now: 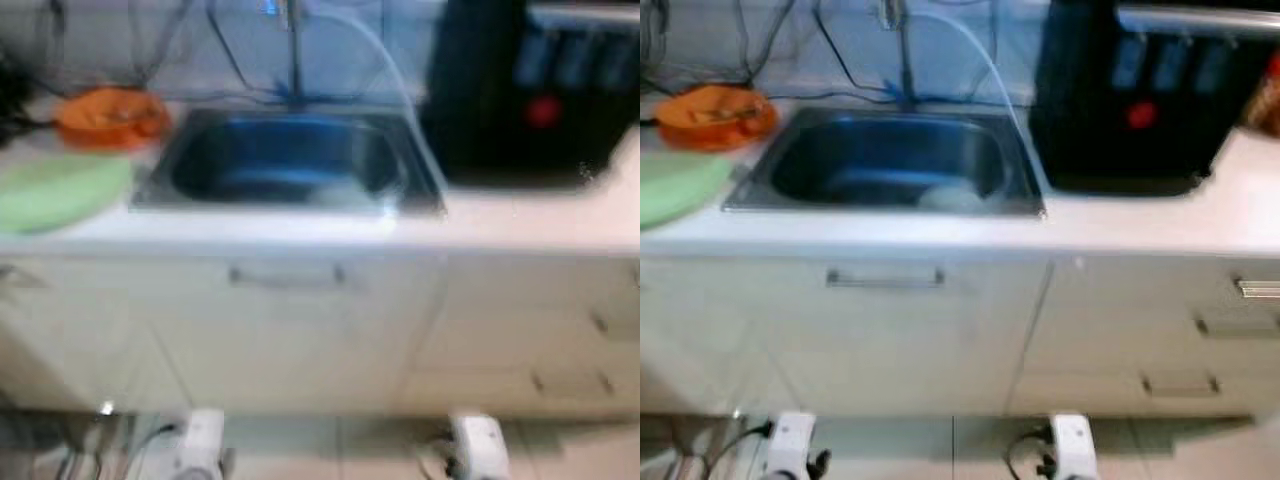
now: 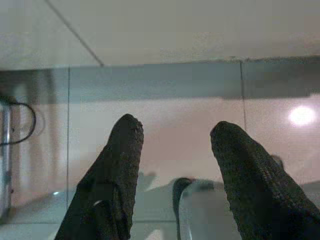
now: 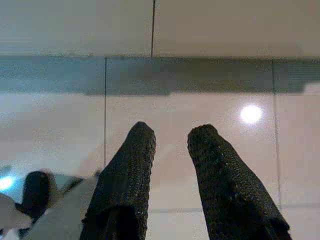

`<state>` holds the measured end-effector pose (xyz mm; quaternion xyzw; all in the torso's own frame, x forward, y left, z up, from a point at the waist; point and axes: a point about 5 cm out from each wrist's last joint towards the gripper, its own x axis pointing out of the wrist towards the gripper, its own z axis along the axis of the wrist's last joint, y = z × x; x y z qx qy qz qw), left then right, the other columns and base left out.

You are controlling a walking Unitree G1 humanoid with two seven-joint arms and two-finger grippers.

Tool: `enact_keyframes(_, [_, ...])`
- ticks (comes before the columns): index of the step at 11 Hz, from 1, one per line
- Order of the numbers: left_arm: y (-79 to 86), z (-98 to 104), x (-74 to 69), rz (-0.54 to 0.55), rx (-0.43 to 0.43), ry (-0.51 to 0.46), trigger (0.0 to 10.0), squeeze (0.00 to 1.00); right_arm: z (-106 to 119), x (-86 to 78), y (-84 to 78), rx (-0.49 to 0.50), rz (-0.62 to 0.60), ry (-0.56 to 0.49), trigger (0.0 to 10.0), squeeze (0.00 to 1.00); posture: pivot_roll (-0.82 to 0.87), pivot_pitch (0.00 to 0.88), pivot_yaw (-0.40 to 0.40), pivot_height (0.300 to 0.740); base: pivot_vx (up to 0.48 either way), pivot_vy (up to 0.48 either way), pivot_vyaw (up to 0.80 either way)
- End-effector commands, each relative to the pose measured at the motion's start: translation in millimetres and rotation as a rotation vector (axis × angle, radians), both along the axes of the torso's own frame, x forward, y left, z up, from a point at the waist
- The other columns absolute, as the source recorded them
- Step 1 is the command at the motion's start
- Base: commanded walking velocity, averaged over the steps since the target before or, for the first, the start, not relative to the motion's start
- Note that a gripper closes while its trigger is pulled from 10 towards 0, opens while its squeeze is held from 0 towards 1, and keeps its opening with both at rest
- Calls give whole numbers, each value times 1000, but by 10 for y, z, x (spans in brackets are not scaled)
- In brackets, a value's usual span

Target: Kitchen organization

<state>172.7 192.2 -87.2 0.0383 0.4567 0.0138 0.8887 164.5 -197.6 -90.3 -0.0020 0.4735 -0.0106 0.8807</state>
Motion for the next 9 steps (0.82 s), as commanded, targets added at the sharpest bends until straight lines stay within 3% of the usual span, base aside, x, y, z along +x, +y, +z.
enact_keyframes(1, [178,7,-44,23,42,14,10000,0,28,103,140,32,22,-27,10000,0,169,29,-16,740,480,0,0])
enact_keyframes(2, [169,3,-48,25,31,19,10000,0,28,104,141,32,22,-27,10000,0,169,28,-17,740,337,0,0])
enact_keyframes(9, [154,4,-39,16,39,17,10000,0,28,104,142,35,22,-28,10000,0,169,22,-15,740,0,0,0])
